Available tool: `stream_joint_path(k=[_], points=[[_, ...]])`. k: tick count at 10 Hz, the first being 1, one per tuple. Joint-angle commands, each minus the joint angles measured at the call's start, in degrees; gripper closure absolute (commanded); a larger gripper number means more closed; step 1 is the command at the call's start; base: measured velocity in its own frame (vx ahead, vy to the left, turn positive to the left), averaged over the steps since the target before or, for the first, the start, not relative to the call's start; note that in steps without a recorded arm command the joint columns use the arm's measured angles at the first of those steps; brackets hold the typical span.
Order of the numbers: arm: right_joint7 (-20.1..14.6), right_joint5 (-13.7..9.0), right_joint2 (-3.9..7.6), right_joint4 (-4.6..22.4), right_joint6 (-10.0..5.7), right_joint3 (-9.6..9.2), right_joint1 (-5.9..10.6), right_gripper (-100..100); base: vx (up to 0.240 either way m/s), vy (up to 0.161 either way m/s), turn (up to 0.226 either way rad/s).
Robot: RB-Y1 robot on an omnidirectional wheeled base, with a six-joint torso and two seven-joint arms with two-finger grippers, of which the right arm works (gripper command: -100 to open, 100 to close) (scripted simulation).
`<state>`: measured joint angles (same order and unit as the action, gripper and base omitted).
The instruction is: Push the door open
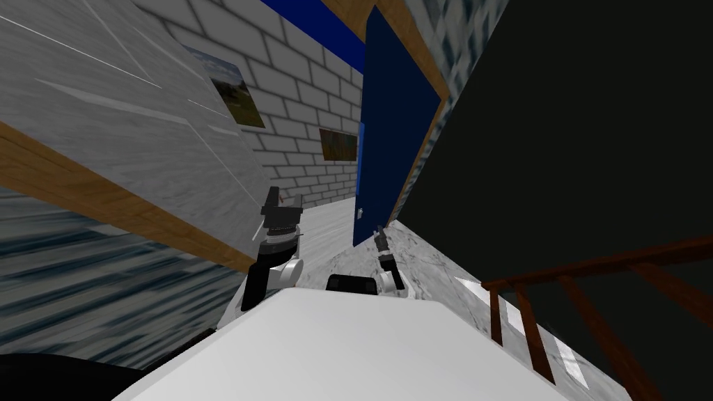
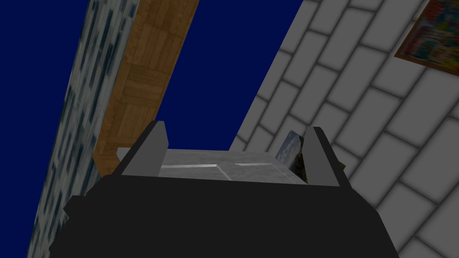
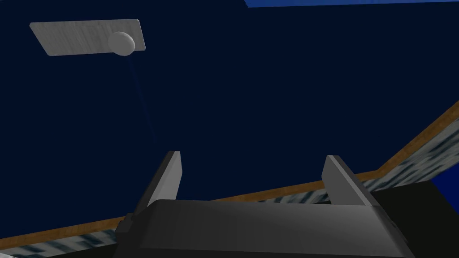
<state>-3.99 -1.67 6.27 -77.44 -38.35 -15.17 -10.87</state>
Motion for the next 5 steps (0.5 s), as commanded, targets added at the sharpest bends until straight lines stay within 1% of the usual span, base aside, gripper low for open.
stream_joint_path(k=[1,5], points=[[0.1,0.2,-0.21,2.5,-0.57,-0.61,0.9,-100,0.083,-0.045,0.092],[0.1,0.5,-0.28,7.0,-1.22,-2.1,2.4,-100,0.086,-0.063,0.097]])
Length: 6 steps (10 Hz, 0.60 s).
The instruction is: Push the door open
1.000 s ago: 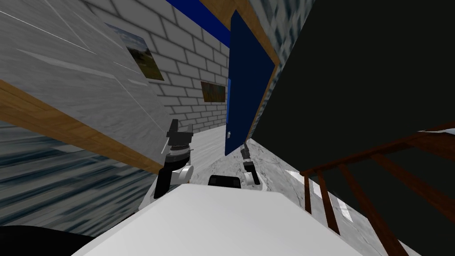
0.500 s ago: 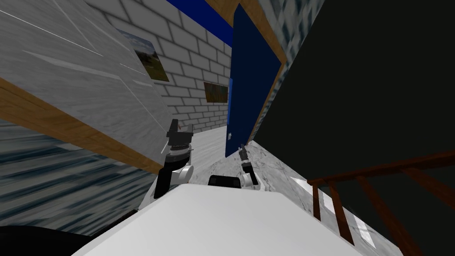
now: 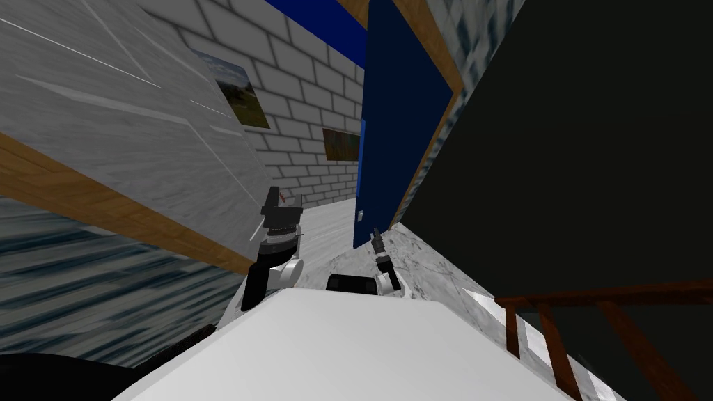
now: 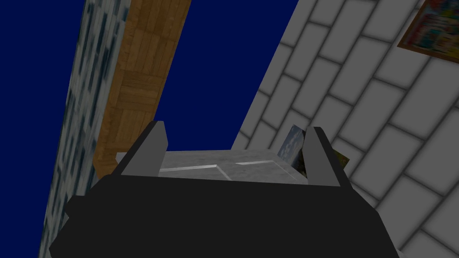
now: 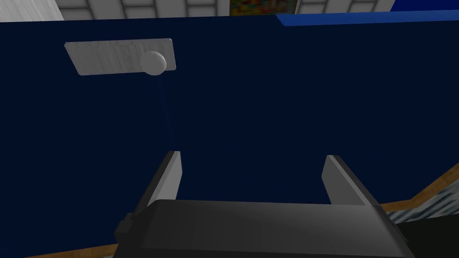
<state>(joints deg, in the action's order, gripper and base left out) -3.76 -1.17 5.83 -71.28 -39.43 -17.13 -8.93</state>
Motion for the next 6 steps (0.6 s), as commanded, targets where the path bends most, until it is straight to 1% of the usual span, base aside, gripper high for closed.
stream_joint_path(k=[1,3,4,6], points=[[-0.2,0.1,0.14,1.9,-0.29,-0.48,0.8,-100,0.07,-0.048,0.082],[-0.2,0.2,0.09,4.0,-0.59,-1.18,1.5,-100,0.062,-0.051,0.076],[-0.2,0.3,0.04,6.0,-0.89,-1.85,2.18,-100,0.117,-0.089,0.145],[-0.2,0.5,-0.02,7.8,-1.15,-2.45,2.77,-100,0.107,-0.097,0.102]])
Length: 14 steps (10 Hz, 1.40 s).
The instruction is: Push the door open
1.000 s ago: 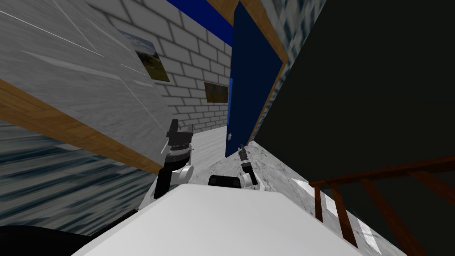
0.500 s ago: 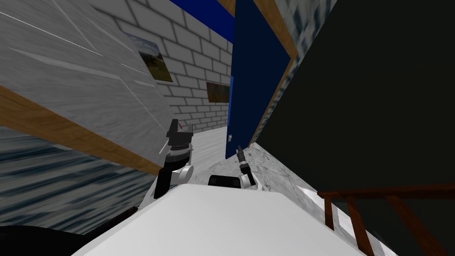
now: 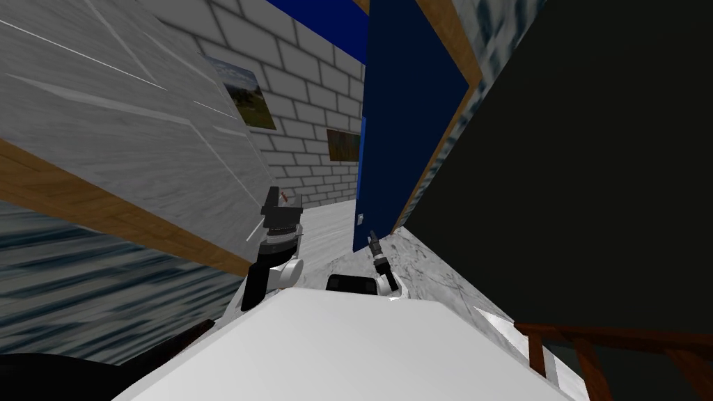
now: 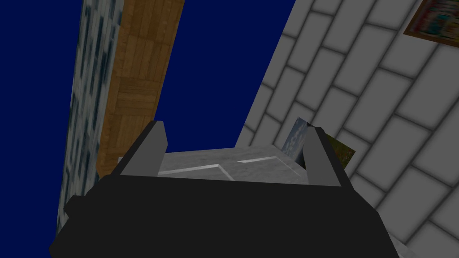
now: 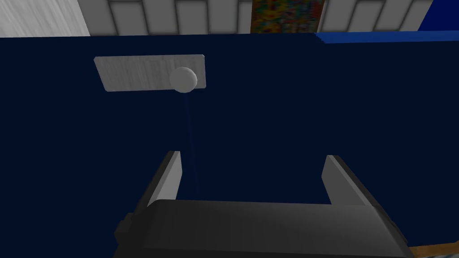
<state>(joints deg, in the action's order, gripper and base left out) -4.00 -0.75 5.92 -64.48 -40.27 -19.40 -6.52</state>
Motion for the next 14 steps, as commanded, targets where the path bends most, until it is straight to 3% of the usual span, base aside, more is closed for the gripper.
stream_joint_path(k=[1,10,14], points=[[0.0,0.1,-0.14,1.9,-0.43,-0.48,0.67,-100,0.082,-0.066,0.066],[0.0,0.8,-0.62,11.7,-1.86,-3.75,3.95,-100,0.088,-0.075,0.089],[0.1,0.6,-0.67,12.4,-2.66,-2.98,4.12,-100,0.135,0.019,0.031]])
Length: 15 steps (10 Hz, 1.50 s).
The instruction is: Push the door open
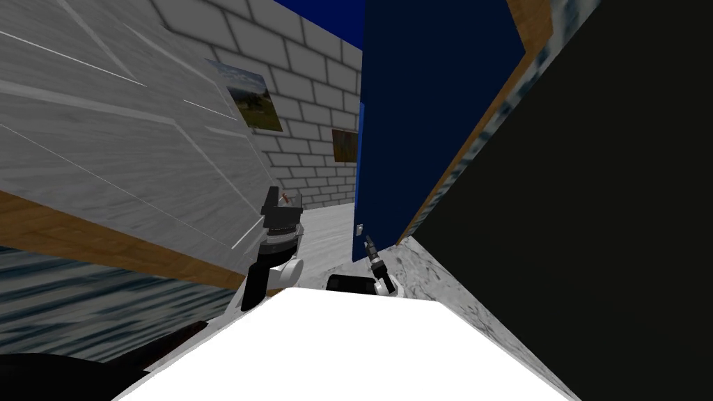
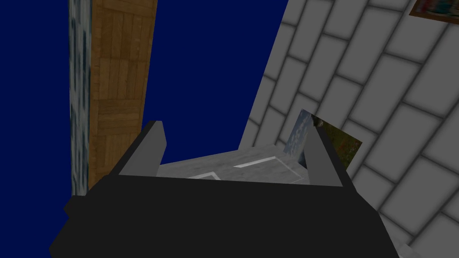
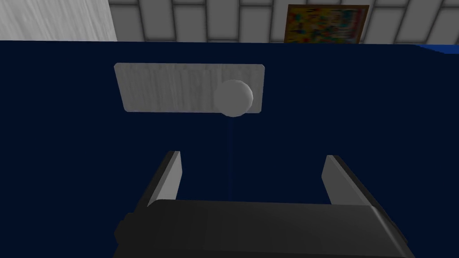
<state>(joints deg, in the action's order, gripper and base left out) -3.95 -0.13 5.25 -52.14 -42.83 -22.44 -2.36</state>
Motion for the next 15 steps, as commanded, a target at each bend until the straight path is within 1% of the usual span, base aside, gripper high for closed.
stream_joint_path(k=[1,5,6,7,12,15], points=[[0.1,0.0,-0.09,0.4,-0.39,0.23,-0.03,-100,0.175,0.114,0.029],[0.4,-0.2,-0.68,1.9,-1.52,0.88,0.03,-100,0.217,0.078,0.032],[0.4,-0.1,-0.56,1.6,-1.26,0.76,-0.01,-100,0.096,0.029,-0.005],[0.4,-0.1,-0.56,1.6,-1.26,0.76,-0.01,100,-0.021,-0.003,0.0],[0.4,-0.1,-0.56,1.6,-1.26,0.76,-0.01,100,-0.016,-0.005,0.001],[0.8,-0.6,-0.37,2.1,-0.98,2.1,0.21,100,0.121,0.059,-0.021]])
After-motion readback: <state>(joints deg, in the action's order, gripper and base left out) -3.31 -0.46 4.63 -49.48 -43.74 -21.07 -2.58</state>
